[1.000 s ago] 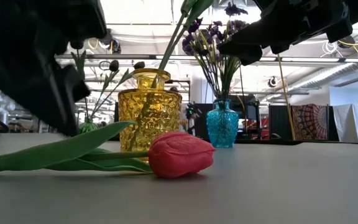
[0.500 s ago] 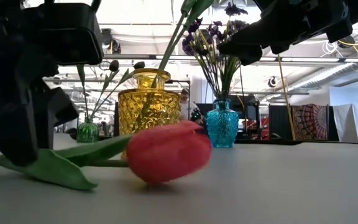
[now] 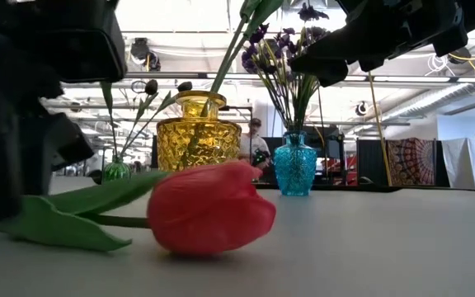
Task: Sort flowers into vase by color
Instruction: Put the pink flower into the yellow vase
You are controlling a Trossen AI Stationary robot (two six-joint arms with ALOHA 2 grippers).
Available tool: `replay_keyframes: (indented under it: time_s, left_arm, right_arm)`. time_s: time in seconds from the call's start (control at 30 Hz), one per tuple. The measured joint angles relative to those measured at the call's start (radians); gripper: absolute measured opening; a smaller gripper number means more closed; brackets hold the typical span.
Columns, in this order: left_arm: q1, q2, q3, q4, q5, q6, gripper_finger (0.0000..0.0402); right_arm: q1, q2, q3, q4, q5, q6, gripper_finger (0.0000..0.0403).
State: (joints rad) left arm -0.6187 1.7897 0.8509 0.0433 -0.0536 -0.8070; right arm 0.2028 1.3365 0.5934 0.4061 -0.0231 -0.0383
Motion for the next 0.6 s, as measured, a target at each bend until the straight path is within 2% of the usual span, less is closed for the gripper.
replay_keyframes:
  time_s: [0.6]
  left_arm:
    - [-0.022, 0.036, 0.003, 0.01, -0.1, 0.03, 0.0099]
  right_arm:
    - [0.0, 0.0, 0.0, 0.0, 0.0, 0.0, 0.0196]
